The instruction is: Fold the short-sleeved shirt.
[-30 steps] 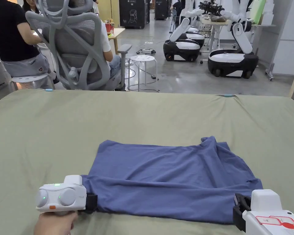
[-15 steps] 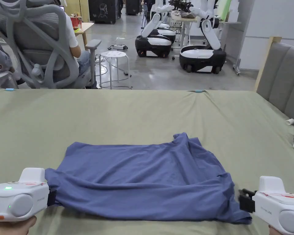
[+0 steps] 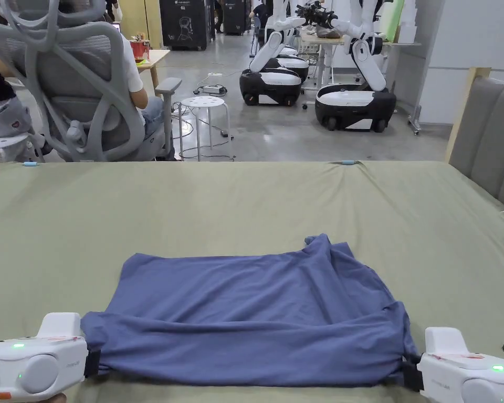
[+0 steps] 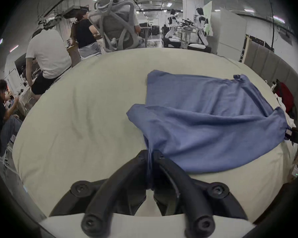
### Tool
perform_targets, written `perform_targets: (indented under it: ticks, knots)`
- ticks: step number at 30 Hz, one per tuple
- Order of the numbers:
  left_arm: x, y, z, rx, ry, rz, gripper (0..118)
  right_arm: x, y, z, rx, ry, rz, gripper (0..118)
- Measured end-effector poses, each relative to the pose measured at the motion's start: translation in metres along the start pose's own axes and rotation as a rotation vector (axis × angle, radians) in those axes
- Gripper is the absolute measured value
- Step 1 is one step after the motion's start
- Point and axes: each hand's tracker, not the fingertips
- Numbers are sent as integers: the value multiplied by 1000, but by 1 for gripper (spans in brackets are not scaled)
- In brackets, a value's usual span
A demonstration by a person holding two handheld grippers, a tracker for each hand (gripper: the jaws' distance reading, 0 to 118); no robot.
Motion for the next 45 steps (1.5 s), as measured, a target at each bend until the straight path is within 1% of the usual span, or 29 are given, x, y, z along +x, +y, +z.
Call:
perform_targets:
  ticks: [2,4,9,11,14,17,18,20,22,23,24,25,26,27,29,30,32,33,34,35,36,37,38,39,41,45]
  knots:
    - [-5,2,13,23,-10,10,3,0,6,23,57,-14,-1,8]
    - [-8,4,33,48,-24,9,3,0,13,49,85,6,-18,8]
    - [-24,-9,83,102,-44,8,3,-3,12,108,130,-10,14,8]
    - [-30,-24,97,94,-58,3,3,-2,0,120,82,2,23,8]
    - [-36,-58,99,63,-71,7,3,-2,-34,110,-24,-8,49,8]
    - [-38,-88,83,-13,-86,48,3,-2,-67,85,-100,13,4,8]
    - [-39,-94,79,-6,-86,59,3,-3,-74,80,-107,-3,12,9]
    - [-43,-99,81,25,-85,71,5,-2,-79,78,-83,-8,13,15]
    - [-46,-94,93,90,-63,94,10,-1,-72,93,19,-19,-42,25]
    - [-45,-88,101,125,-23,80,24,-3,-64,103,70,-33,-45,47]
    - [-45,-81,107,159,-9,73,51,-5,-55,113,108,-26,-42,80]
    - [-41,-71,114,194,1,73,67,-11,-45,121,142,-15,-37,96]
    - [-34,-60,121,234,14,59,76,-21,-34,128,183,2,-11,105]
    - [-26,-51,126,260,30,34,81,-31,-26,133,213,7,17,107]
    - [-4,-33,136,346,49,-25,88,-55,-8,140,282,19,65,107]
    - [10,-26,141,399,50,-33,92,-67,-2,142,315,37,68,108]
    - [32,-14,145,438,3,-50,93,-89,8,140,339,83,52,109]
    - [42,-10,145,430,-36,-52,92,-99,10,140,342,83,46,108]
    - [51,-8,141,425,-66,-55,90,-108,11,140,351,94,51,102]
    - [58,-8,140,425,-81,-61,82,-116,12,139,360,108,59,89]
    - [64,-8,138,421,-79,-73,54,-122,11,138,369,111,71,53]
    - [70,-8,135,412,-73,-94,23,-129,11,137,380,99,83,20]
    - [74,-11,128,399,-65,-113,0,-133,10,135,390,82,92,1]
    - [76,-12,123,384,-76,-118,0,-136,10,135,402,66,99,1]
    - [75,-13,115,340,-134,-91,0,-136,12,132,388,97,95,1]
    - [65,-16,98,325,-99,-92,0,-139,14,122,375,97,124,1]
